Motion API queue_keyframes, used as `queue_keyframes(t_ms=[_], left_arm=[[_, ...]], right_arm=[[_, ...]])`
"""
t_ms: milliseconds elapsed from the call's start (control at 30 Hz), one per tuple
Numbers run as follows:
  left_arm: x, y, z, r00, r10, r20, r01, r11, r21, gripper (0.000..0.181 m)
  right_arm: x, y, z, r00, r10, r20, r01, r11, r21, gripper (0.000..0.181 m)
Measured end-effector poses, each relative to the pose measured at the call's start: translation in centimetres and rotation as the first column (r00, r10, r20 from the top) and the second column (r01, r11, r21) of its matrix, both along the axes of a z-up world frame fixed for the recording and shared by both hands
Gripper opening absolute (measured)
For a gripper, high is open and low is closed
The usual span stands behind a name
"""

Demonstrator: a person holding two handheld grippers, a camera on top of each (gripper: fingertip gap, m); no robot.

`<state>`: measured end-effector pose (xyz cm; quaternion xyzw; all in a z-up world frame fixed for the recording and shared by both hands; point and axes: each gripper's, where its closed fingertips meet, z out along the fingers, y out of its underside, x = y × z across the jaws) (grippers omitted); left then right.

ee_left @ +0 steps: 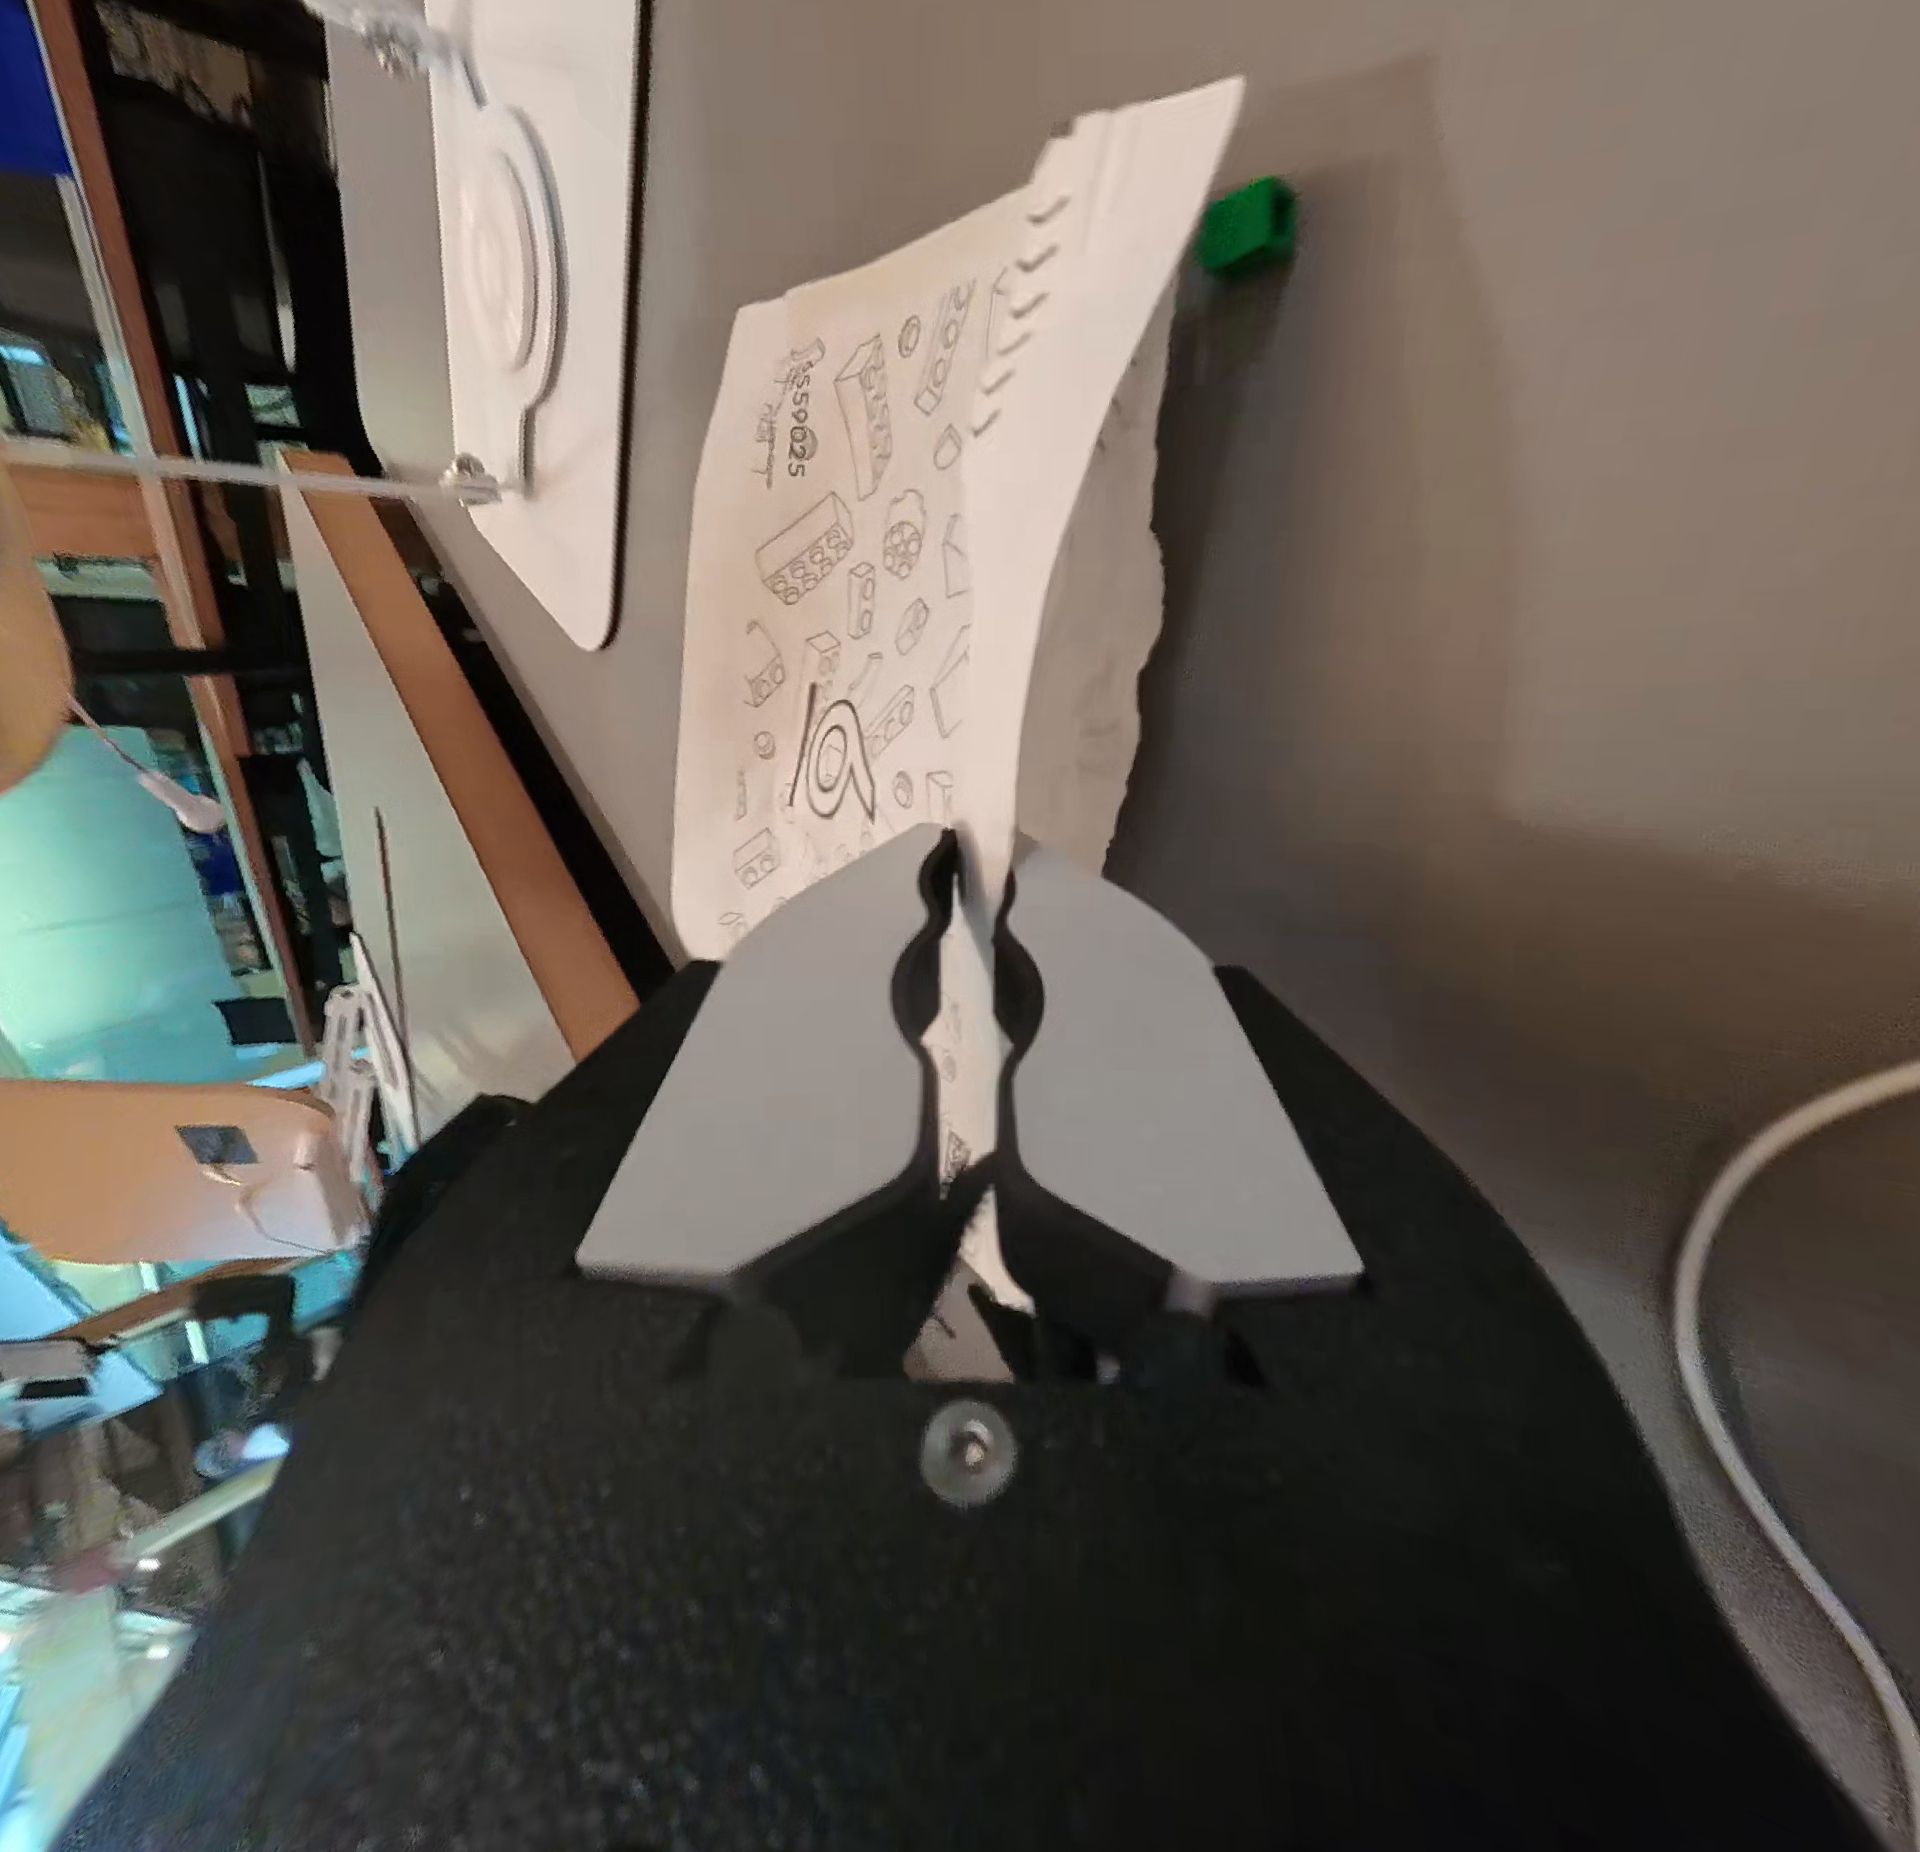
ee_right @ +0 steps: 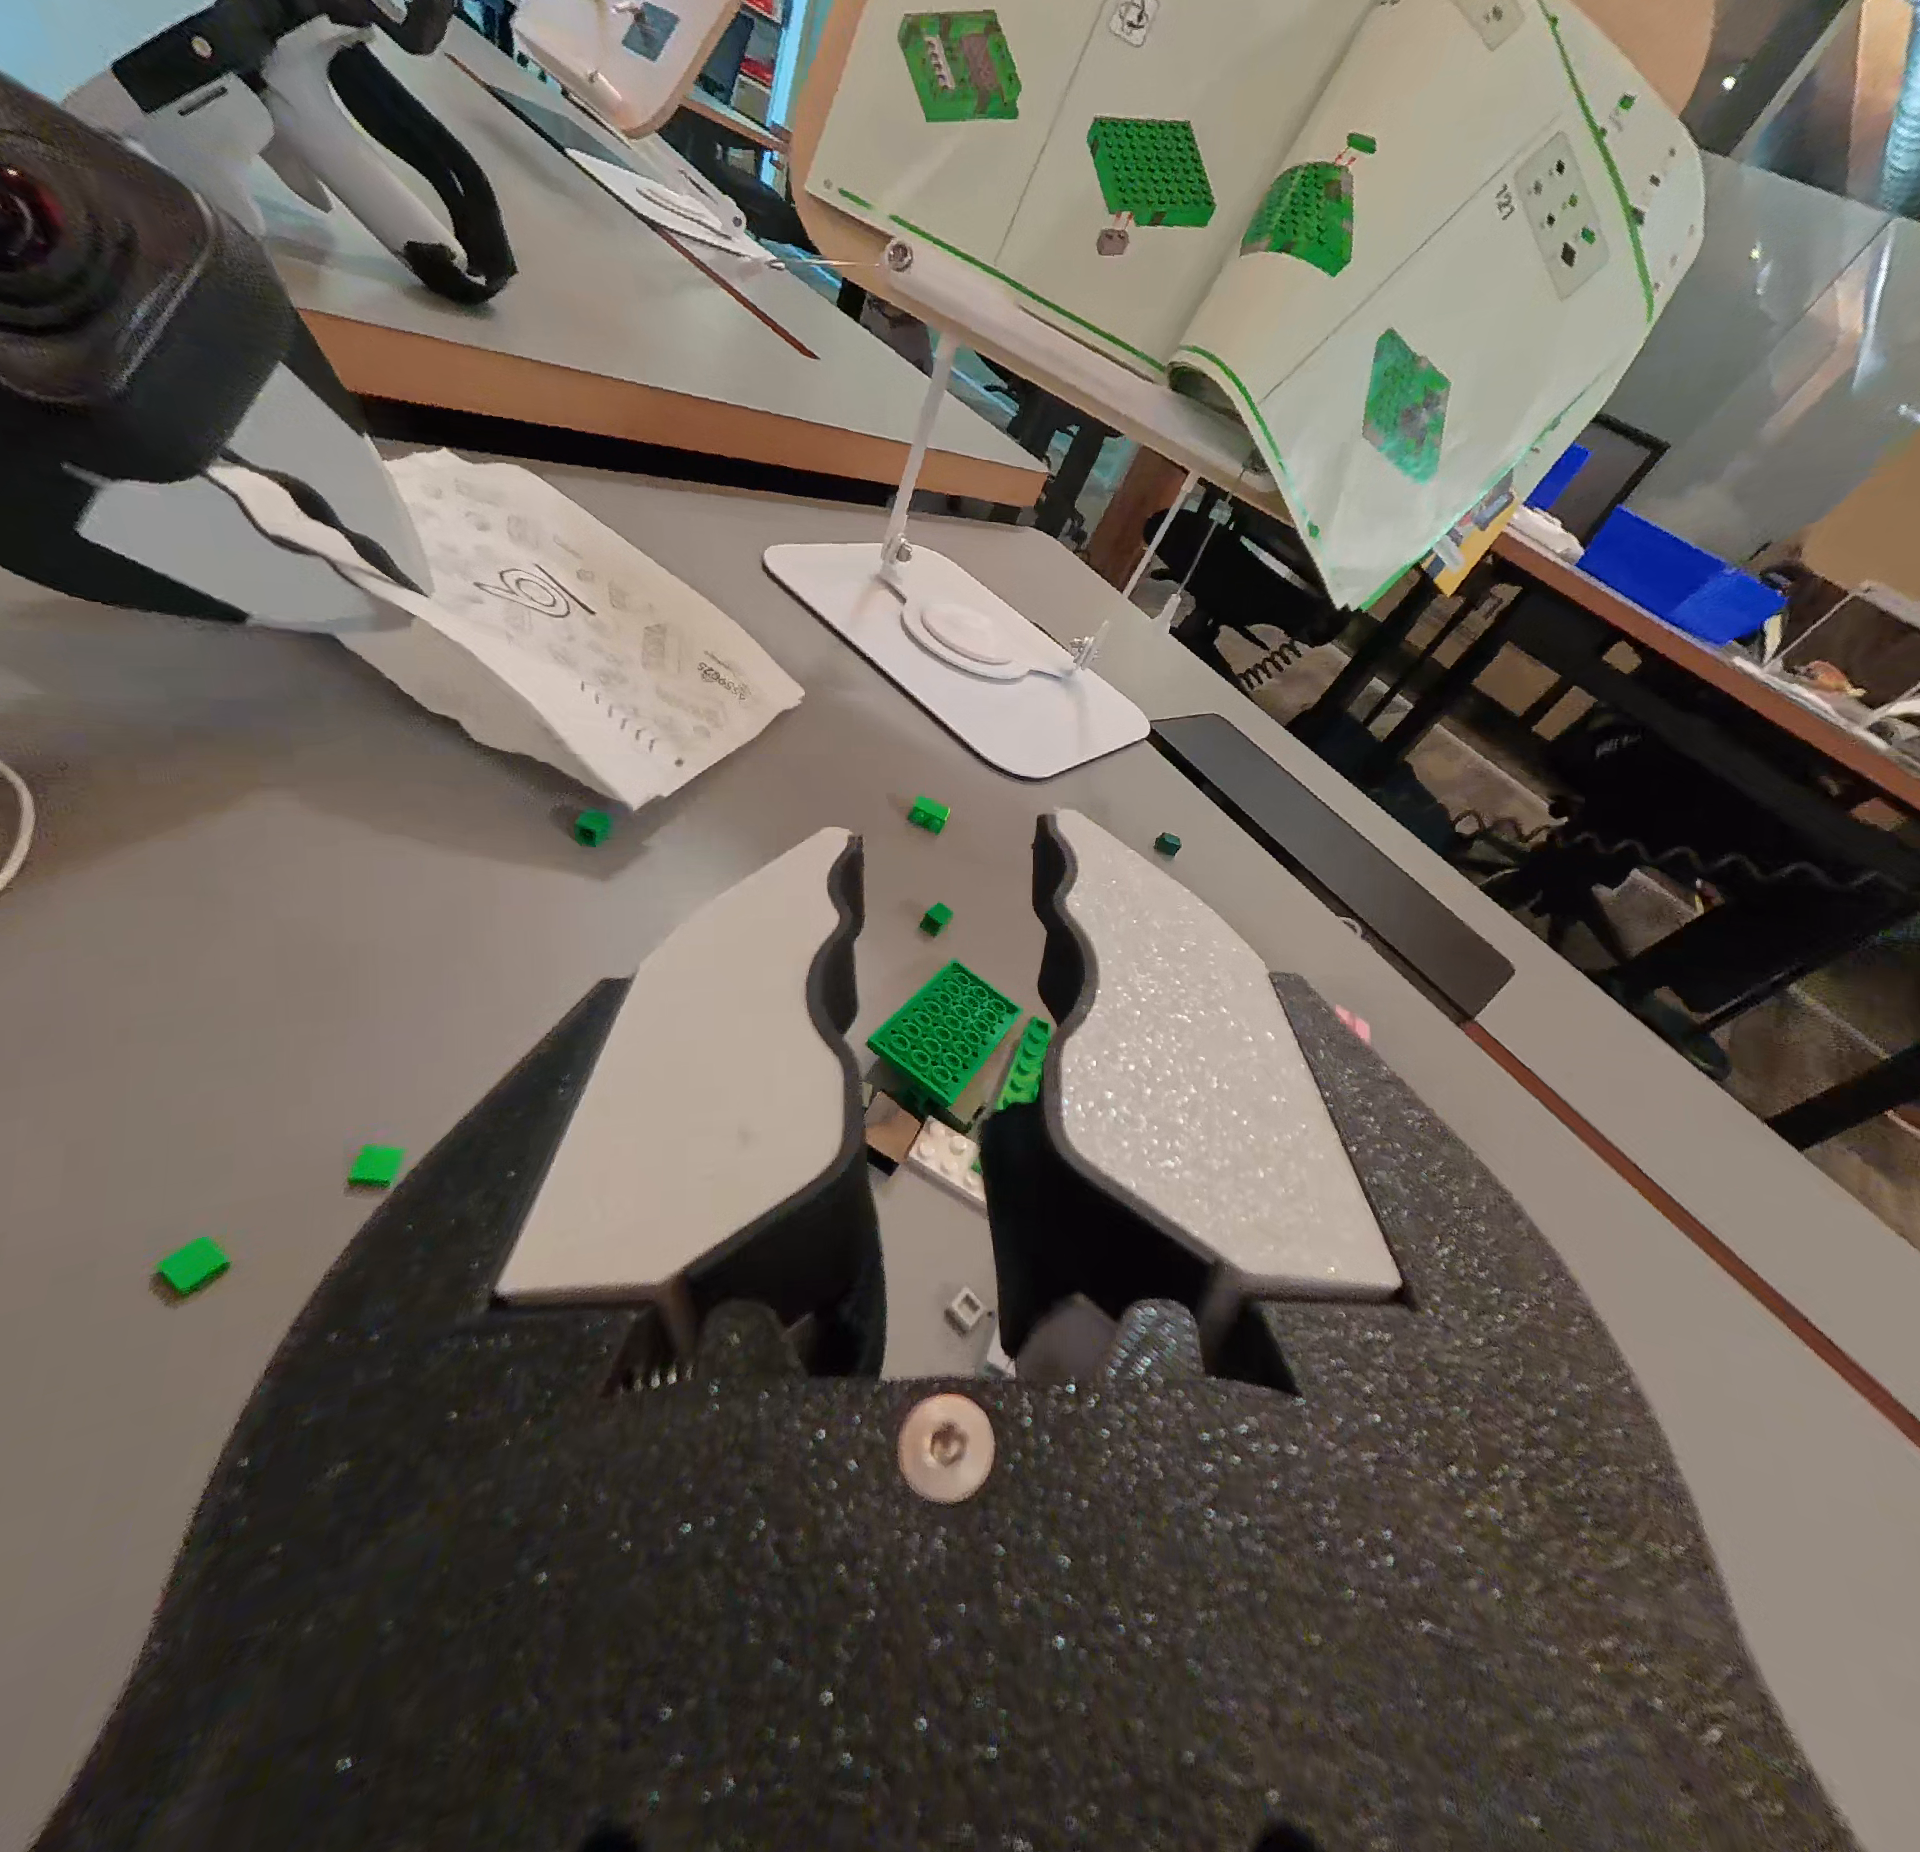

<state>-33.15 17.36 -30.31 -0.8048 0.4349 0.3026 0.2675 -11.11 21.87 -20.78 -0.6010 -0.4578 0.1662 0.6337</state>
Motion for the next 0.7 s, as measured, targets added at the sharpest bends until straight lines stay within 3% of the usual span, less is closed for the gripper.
queue_keyframes(t_ms=[167, 367, 467, 533, 633, 700], left_arm=[[0.5, -0.3, -0.9, 0.971, 0.045, 0.234, -0.036, 0.998, -0.042, 0.036], [1.1, -0.9, 0.3, 0.881, 0.017, 0.473, -0.058, 0.996, 0.072, 0.060], [1.7, -1.8, 0.2, 0.781, 0.046, 0.623, -0.096, 0.994, 0.047, 0.075], [2.6, -2.1, 0.7, 0.673, 0.056, 0.737, -0.116, 0.993, 0.031, 0.078], [3.2, -0.8, 3.5, 0.543, 0.017, 0.839, -0.202, 0.973, 0.111, 0.061], [2.9, 0.4, 5.6, 0.526, -0.041, 0.850, -0.233, 0.954, 0.190, 0.056]], right_arm=[[0.0, -0.1, 0.1, 1.000, -0.010, -0.003, 0.010, 1.000, 0.000, 0.031], [-0.6, -0.3, -1.0, 0.999, -0.001, 0.045, 0.002, 1.000, -0.018, 0.032], [-0.9, -0.3, -1.8, 0.998, 0.004, 0.066, -0.002, 0.999, -0.038, 0.032], [-1.2, -0.4, -2.4, 0.997, 0.009, 0.075, -0.004, 0.998, -0.065, 0.033], [-1.9, -0.8, -2.9, 0.999, 0.034, 0.035, -0.029, 0.989, -0.144, 0.035], [-2.2, -1.0, -3.5, 0.998, 0.054, 0.013, -0.050, 0.976, -0.212, 0.038]])
